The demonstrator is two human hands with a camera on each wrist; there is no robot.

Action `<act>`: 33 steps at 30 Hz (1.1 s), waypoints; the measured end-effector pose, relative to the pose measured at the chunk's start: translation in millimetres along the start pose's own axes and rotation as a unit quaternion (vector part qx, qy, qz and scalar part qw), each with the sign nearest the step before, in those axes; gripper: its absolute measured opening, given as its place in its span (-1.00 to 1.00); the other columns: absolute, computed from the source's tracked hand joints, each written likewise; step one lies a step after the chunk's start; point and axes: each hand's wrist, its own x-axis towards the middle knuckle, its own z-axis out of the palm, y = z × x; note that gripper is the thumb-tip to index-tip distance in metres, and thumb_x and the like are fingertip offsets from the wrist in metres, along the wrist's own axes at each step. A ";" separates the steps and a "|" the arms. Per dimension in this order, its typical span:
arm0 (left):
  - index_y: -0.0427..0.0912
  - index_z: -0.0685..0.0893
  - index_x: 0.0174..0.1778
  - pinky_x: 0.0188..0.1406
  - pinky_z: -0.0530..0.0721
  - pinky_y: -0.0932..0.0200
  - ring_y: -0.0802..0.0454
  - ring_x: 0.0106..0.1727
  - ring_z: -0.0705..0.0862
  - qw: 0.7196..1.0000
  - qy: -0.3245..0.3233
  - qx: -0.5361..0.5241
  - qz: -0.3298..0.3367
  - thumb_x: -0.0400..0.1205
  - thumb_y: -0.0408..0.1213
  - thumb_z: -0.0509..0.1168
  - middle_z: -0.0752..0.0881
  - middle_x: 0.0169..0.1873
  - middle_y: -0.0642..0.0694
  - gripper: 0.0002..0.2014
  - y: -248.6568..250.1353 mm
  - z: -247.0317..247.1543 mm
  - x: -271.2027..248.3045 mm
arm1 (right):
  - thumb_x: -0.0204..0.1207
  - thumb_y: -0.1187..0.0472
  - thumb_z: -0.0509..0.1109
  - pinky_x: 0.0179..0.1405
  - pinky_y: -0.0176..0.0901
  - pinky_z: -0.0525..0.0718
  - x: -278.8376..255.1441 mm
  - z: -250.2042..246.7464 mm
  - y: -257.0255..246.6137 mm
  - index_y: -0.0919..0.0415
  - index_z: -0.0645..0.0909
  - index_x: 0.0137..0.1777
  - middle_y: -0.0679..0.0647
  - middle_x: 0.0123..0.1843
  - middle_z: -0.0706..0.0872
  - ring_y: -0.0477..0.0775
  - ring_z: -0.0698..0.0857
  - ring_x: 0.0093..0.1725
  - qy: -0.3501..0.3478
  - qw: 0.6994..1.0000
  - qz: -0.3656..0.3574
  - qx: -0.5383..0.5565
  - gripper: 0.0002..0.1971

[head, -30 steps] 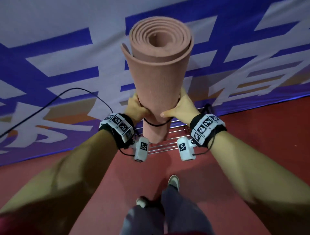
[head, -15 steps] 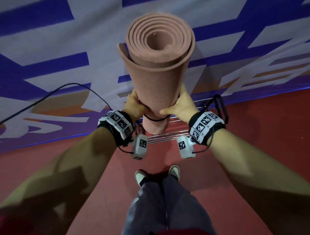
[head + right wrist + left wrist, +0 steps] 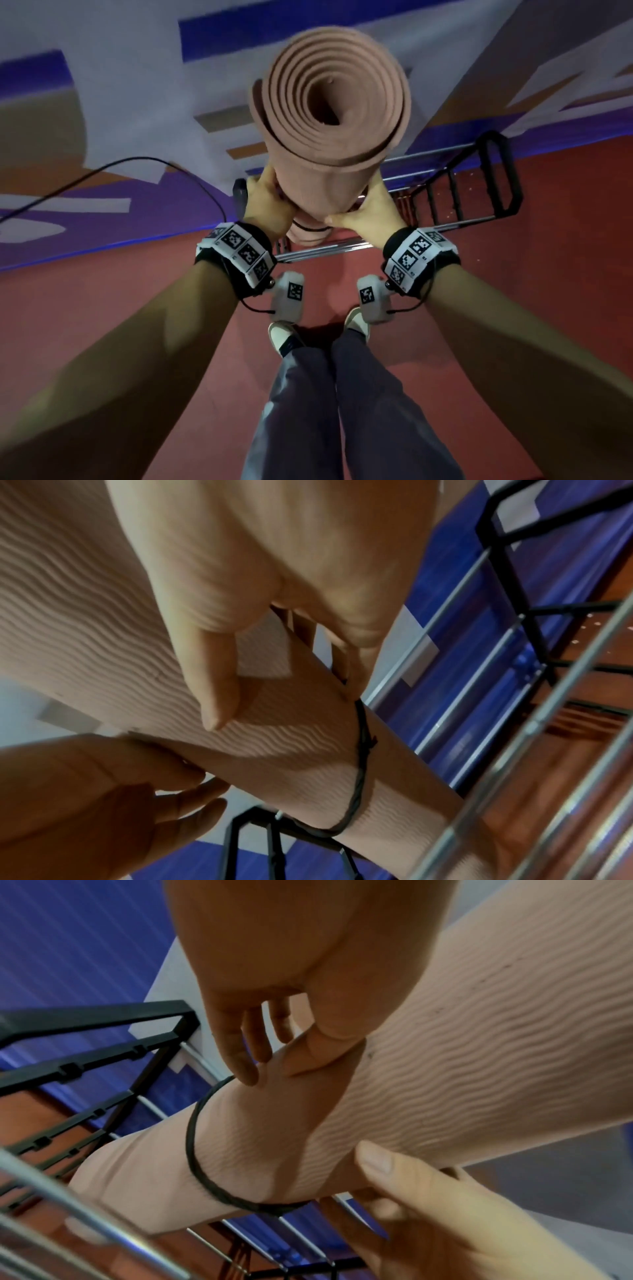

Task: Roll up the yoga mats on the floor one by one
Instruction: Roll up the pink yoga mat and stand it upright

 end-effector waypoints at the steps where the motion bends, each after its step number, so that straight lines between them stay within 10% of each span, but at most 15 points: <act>1: -0.13 0.65 0.39 0.10 0.74 0.01 -0.15 0.19 0.69 1.000 -0.005 -0.025 -0.010 0.38 -0.25 0.41 0.74 0.09 -0.16 -0.42 -7.7 4.3 2.0 | 0.15 0.38 0.77 -0.02 -0.78 0.40 1.9 6.1 12.5 0.21 0.25 0.61 -0.13 0.28 0.56 -0.09 0.56 0.29 -0.011 1.000 0.012 0.001 0.05; 4: -0.36 0.65 0.34 -0.13 0.74 0.15 -0.02 -0.05 0.71 0.992 -0.022 -0.108 -0.055 0.54 -0.58 0.32 0.77 -0.09 0.00 -0.59 -21.7 13.5 5.3 | 0.19 0.39 0.74 -0.04 -0.75 0.44 10.3 18.6 37.6 0.21 0.26 0.59 -0.22 0.19 0.55 -0.10 0.59 0.23 -0.023 0.999 0.027 -0.012 0.00; 11: -0.36 0.54 0.47 0.30 0.71 -0.25 -0.15 0.20 0.74 0.965 -0.013 -0.232 -0.118 0.65 -0.52 0.34 0.74 0.27 -0.31 -0.57 -56.1 21.2 -5.8 | 0.29 0.50 0.62 0.27 -0.48 0.53 24.0 47.2 70.5 0.09 0.15 0.71 -0.07 0.42 0.55 -0.06 0.60 0.34 -0.102 0.994 0.044 -0.015 0.04; 15: -0.23 0.47 0.56 0.40 0.65 -0.21 -0.20 0.33 0.69 0.965 -0.021 -0.226 -0.132 0.61 -0.70 0.21 0.68 0.34 -0.26 -0.42 -64.3 18.5 -10.5 | 0.41 0.57 0.41 -0.14 -0.45 0.58 25.0 53.5 76.5 0.09 0.25 0.67 -0.06 0.22 0.64 -0.25 0.63 -0.16 -0.112 0.990 0.080 -0.024 -0.15; 20: -0.07 0.55 0.46 -0.21 0.70 0.18 0.20 -0.26 0.66 0.945 -0.044 -0.282 -0.158 0.60 -0.48 0.25 0.69 -0.16 -0.09 -0.51 -46.2 6.8 -14.9 | 0.28 0.14 0.28 -0.03 0.20 0.72 32.1 52.1 62.4 0.04 0.65 0.22 0.10 -0.02 0.74 0.27 0.74 -0.02 -0.034 0.981 0.170 0.089 -0.54; 24: 0.00 0.55 0.49 -0.18 0.73 0.14 0.05 0.04 0.68 0.933 -0.080 -0.301 -0.180 0.70 -0.30 0.19 0.70 0.07 -0.03 -0.59 -40.9 10.1 -15.1 | 0.37 -0.23 0.48 -0.22 -0.03 0.83 34.4 58.7 50.9 0.07 0.53 0.30 0.02 0.20 0.70 0.12 0.74 0.11 -0.031 0.980 0.182 0.069 -0.41; 28: -0.13 0.45 0.52 0.27 0.71 0.01 0.13 0.11 0.72 0.951 -0.039 -0.277 -0.129 0.80 -0.38 0.16 0.70 0.16 0.00 -0.65 -48.6 9.6 -18.8 | 0.38 -0.05 0.58 -0.28 -0.04 0.82 33.7 76.9 52.3 -0.03 0.48 0.25 0.06 0.25 0.71 0.13 0.78 0.12 -0.035 0.988 0.138 0.051 -0.50; 33: 0.01 0.48 0.44 0.29 0.70 -0.24 -0.10 0.25 0.73 0.980 -0.009 -0.156 -0.124 0.67 -0.17 0.26 0.73 0.21 -0.02 -0.61 -69.4 0.4 -22.7 | 0.56 0.13 0.51 -0.12 0.13 0.84 26.1 94.3 54.2 0.07 0.40 0.44 0.07 0.31 0.66 0.12 0.72 0.21 -0.077 0.981 0.159 0.085 -0.49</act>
